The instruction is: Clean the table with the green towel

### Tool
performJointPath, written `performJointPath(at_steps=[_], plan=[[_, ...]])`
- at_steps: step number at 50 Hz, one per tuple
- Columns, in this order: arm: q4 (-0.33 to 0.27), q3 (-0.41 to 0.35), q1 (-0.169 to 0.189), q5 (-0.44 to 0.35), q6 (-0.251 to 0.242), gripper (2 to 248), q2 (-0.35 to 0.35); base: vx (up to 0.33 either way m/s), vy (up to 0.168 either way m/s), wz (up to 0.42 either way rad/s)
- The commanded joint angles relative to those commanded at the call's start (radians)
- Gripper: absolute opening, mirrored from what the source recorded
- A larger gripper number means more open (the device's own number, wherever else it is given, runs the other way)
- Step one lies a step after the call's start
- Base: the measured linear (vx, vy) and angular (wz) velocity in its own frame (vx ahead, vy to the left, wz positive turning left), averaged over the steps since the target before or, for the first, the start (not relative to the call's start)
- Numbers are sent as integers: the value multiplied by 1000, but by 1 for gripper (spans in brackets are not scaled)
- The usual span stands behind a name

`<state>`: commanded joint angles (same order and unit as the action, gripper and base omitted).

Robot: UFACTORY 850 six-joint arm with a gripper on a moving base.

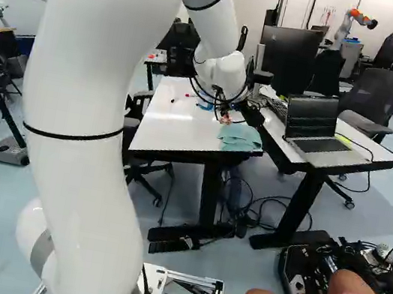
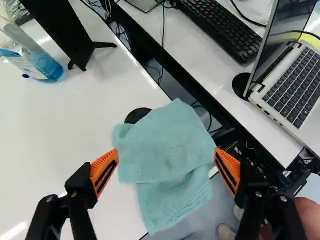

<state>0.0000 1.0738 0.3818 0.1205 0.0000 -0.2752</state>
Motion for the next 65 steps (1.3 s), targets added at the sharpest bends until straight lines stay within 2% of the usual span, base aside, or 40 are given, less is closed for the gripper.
performJointPath(at_steps=[33, 65], plan=[[0, -36, -14, -37, 0, 247, 20, 0, 0, 0], [0, -185, -72, -187, 0, 247, 104, 0, 0, 0]])
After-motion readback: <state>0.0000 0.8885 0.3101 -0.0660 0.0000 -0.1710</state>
